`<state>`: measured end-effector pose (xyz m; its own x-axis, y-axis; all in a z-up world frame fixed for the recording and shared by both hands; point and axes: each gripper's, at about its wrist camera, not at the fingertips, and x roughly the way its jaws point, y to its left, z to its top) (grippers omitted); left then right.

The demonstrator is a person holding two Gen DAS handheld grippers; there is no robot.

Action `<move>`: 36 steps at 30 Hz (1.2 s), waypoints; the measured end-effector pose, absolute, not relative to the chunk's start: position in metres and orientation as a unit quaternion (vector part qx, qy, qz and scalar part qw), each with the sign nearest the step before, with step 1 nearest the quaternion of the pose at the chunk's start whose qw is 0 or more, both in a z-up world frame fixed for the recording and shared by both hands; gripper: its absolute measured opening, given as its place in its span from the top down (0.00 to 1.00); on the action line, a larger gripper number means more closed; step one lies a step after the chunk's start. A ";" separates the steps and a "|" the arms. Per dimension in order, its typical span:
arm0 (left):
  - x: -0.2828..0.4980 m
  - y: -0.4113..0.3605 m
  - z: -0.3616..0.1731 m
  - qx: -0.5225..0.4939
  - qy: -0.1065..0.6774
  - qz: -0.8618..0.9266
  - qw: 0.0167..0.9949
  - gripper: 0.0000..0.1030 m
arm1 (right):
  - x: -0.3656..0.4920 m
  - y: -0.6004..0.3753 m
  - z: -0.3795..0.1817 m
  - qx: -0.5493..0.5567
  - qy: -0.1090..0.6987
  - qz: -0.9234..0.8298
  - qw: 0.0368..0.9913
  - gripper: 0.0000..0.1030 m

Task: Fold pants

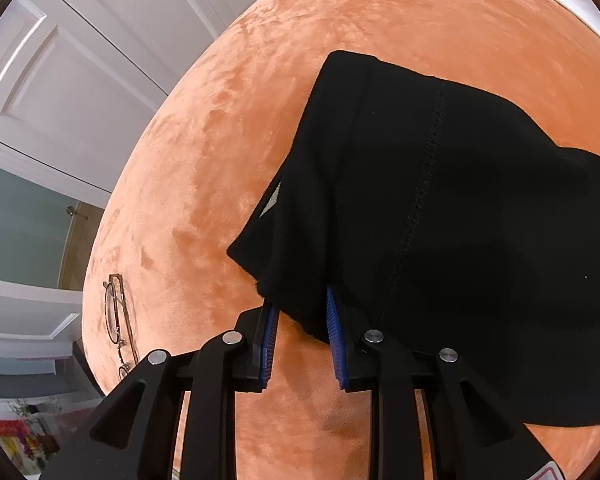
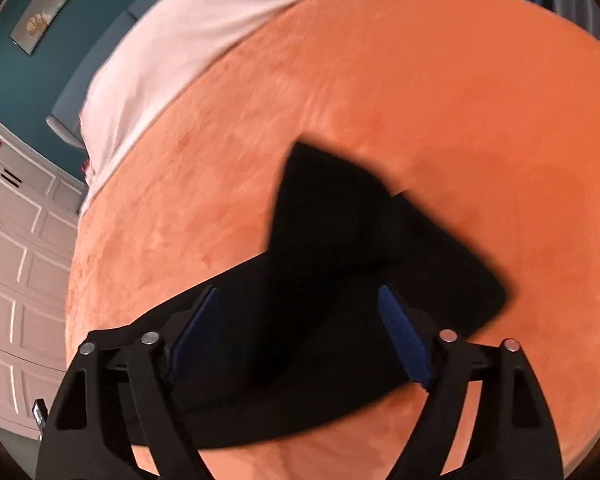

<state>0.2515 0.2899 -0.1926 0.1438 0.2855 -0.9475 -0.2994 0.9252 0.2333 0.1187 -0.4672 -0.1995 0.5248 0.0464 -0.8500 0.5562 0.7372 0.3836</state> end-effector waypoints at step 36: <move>0.226 0.341 -0.164 -0.025 0.586 0.200 0.785 0.52 | 0.027 -0.469 -0.180 0.191 0.409 -0.241 0.859 0.78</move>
